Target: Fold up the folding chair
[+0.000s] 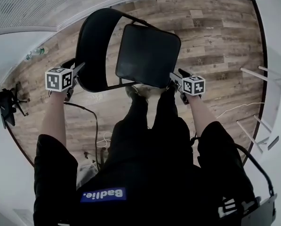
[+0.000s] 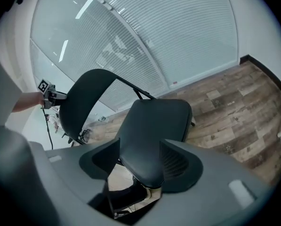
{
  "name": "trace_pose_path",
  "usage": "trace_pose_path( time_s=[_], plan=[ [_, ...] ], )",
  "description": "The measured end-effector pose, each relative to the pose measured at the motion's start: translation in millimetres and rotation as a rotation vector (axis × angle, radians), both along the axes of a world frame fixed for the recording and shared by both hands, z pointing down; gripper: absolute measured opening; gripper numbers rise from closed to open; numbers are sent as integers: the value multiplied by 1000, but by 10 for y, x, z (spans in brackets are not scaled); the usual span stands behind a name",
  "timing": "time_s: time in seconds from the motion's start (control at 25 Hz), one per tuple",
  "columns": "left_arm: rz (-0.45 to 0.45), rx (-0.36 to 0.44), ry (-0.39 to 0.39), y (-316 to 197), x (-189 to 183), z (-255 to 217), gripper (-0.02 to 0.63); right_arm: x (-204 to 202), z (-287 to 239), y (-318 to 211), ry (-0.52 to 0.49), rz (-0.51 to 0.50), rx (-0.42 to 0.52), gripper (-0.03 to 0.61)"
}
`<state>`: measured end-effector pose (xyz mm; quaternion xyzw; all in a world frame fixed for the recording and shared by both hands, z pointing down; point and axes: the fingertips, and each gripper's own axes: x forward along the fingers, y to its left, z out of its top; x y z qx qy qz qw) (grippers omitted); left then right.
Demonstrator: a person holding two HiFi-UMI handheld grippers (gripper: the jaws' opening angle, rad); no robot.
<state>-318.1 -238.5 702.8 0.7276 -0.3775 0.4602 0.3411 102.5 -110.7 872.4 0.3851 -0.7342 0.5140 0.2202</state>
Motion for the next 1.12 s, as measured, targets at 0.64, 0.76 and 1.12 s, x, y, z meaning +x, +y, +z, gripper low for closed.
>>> trace_pose_path(
  time_s=[0.64, 0.76, 1.12],
  plan=[
    [50, 43, -58, -167, 145, 302, 209, 281, 1530, -139, -112, 193, -152, 379],
    [39, 43, -43, -227, 163, 341, 209, 295, 1721, -212, -153, 222, -155, 387],
    [22, 9, -1, -299, 248, 500, 190, 212, 2202, -384, -338, 245, -180, 387]
  ],
)
